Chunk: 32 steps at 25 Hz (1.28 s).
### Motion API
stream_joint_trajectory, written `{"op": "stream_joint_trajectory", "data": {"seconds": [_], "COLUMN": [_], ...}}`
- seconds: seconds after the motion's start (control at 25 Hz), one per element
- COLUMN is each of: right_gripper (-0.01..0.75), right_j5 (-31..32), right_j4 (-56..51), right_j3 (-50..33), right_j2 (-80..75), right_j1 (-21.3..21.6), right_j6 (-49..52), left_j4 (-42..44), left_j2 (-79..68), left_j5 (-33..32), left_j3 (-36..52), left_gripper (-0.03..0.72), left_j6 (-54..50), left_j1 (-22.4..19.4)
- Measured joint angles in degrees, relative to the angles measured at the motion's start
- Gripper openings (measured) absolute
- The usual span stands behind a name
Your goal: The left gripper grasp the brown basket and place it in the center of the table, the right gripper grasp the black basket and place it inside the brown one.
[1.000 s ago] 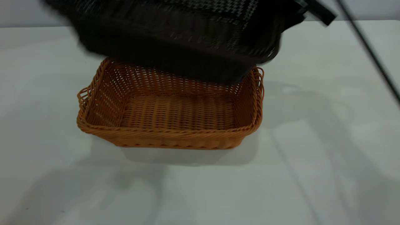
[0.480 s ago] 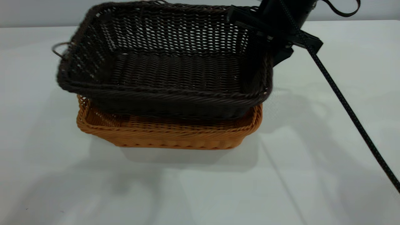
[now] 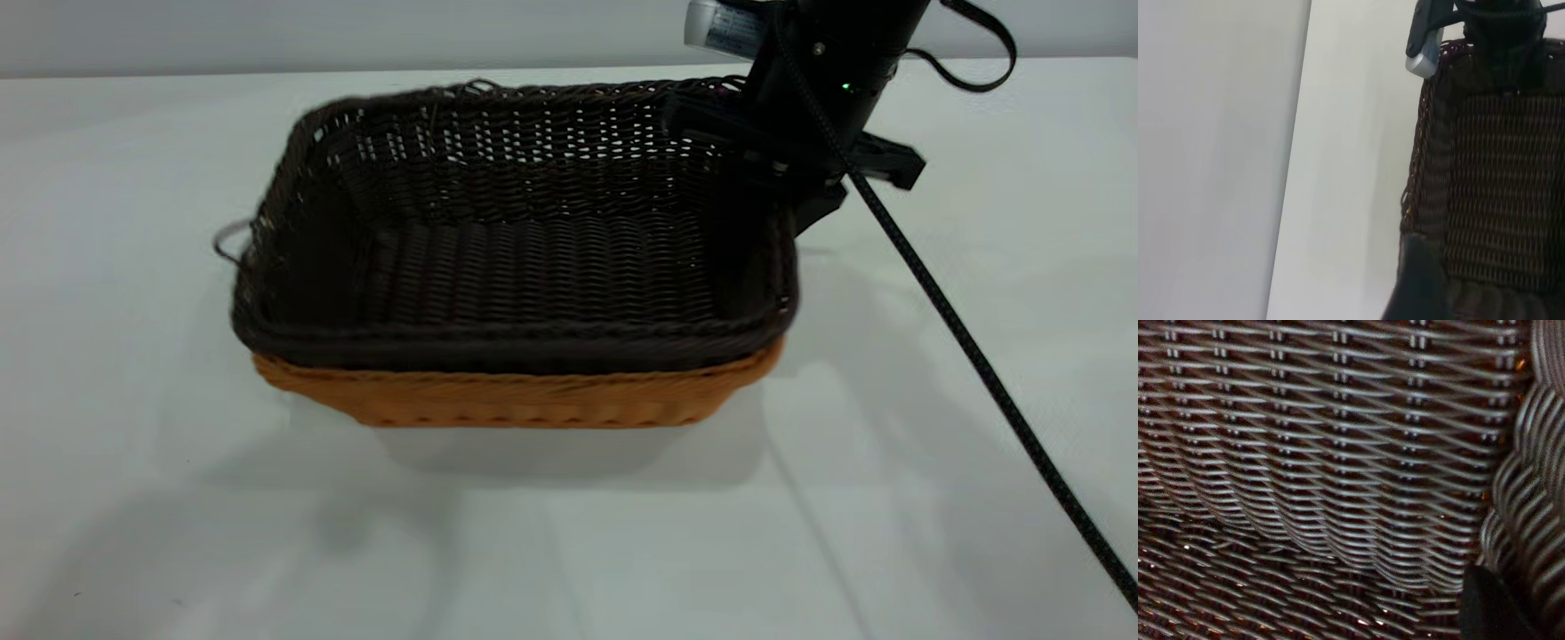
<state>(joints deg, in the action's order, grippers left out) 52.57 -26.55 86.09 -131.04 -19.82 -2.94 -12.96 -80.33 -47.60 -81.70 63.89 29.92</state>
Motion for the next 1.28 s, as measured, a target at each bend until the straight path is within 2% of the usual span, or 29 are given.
{"op": "stream_joint_trajectory", "data": {"seconds": [0.16,0.28,0.36,0.6,0.72,0.84,1.0,1.16,1.28], "right_gripper": [0.113,0.169,0.243,0.535,0.606,0.610,0.576,0.565,0.563], "right_j5": [1.01,1.93,2.51,7.70,10.22,11.58,13.85,16.86,17.89], "right_j4": [3.58,3.90,3.90,8.37,14.46,19.66,22.35,22.42,22.42], "right_j3": [2.38,3.86,4.17,4.35,4.35,4.35,4.35,4.35,4.24], "right_j2": [-0.02,-0.02,-0.02,0.57,3.46,8.87,19.18,30.12,37.72], "right_j1": [0.00,0.00,0.00,0.00,0.00,0.00,0.18,0.18,0.18], "right_j6": [-0.33,-0.16,-0.16,-0.80,-0.56,0.56,1.19,1.31,1.31], "left_j4": [0.00,0.00,0.00,0.00,0.00,0.78,5.99,13.35,18.11], "left_j2": [0.00,0.00,0.00,0.15,1.04,3.40,9.22,16.11,20.48], "left_j5": [0.00,0.00,0.00,-0.04,-0.29,-0.86,-3.78,-10.60,-18.00], "left_j3": [0.00,0.00,0.00,0.00,0.00,0.00,0.00,0.00,0.00], "left_gripper": [0.498,0.498,0.498,0.498,0.498,0.498,0.498,0.498,0.498], "left_j6": [-0.02,-0.02,-0.02,-0.08,-1.00,-4.68,-14.77,-28.54,-38.68], "left_j1": [0.00,0.00,0.00,0.00,0.00,0.00,0.00,0.00,0.00]}}
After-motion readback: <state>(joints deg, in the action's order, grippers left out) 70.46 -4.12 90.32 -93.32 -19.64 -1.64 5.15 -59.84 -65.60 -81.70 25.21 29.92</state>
